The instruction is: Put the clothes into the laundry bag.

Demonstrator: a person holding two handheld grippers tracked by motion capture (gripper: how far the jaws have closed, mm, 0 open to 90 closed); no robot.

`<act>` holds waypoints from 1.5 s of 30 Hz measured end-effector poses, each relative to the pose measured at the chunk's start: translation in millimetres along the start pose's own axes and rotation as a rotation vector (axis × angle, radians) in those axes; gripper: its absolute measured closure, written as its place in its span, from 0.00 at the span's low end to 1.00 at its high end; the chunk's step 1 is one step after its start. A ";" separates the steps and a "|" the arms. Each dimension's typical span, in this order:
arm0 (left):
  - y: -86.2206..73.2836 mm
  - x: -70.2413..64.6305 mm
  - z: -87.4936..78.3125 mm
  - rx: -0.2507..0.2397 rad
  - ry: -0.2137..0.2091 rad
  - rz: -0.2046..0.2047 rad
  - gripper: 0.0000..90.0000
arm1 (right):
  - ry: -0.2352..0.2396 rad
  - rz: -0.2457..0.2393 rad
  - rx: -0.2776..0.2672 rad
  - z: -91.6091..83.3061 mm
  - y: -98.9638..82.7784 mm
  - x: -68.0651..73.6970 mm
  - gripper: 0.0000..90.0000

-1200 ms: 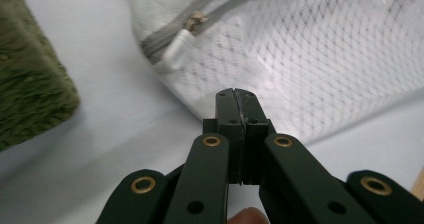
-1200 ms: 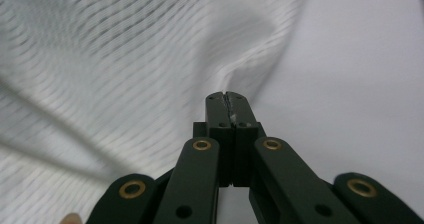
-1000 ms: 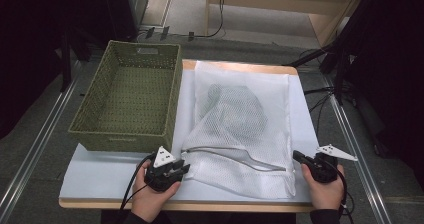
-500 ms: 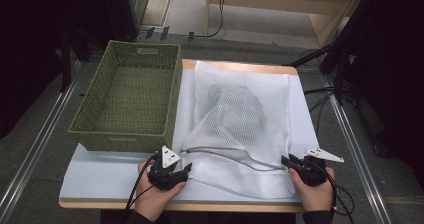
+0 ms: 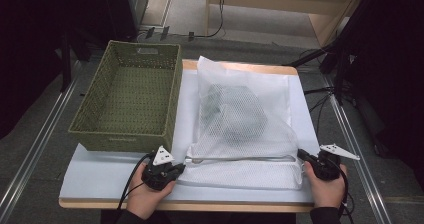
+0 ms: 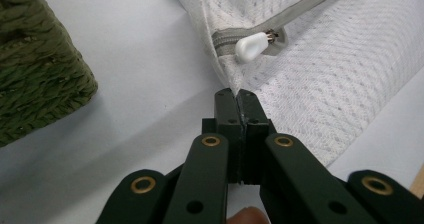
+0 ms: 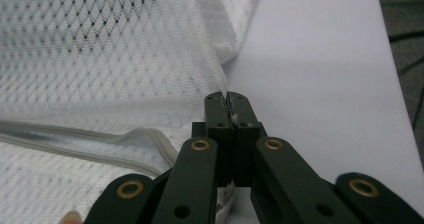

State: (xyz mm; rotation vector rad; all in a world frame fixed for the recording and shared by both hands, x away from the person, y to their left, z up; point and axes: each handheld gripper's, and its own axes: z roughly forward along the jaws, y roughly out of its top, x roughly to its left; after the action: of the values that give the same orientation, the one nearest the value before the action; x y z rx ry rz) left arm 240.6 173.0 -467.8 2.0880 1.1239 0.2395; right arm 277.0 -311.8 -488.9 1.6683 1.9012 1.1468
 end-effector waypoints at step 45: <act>-16.2 59.3 -62.4 -0.373 -0.107 0.031 0.01 | 0.208 -0.157 -0.127 -22.7 -0.2 29.4 0.00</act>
State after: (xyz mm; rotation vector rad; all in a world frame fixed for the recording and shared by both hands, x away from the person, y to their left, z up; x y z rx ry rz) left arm 235.9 257.3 -444.9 1.7663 0.9051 0.3220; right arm 253.5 -291.7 -468.4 1.3528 1.9944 1.3903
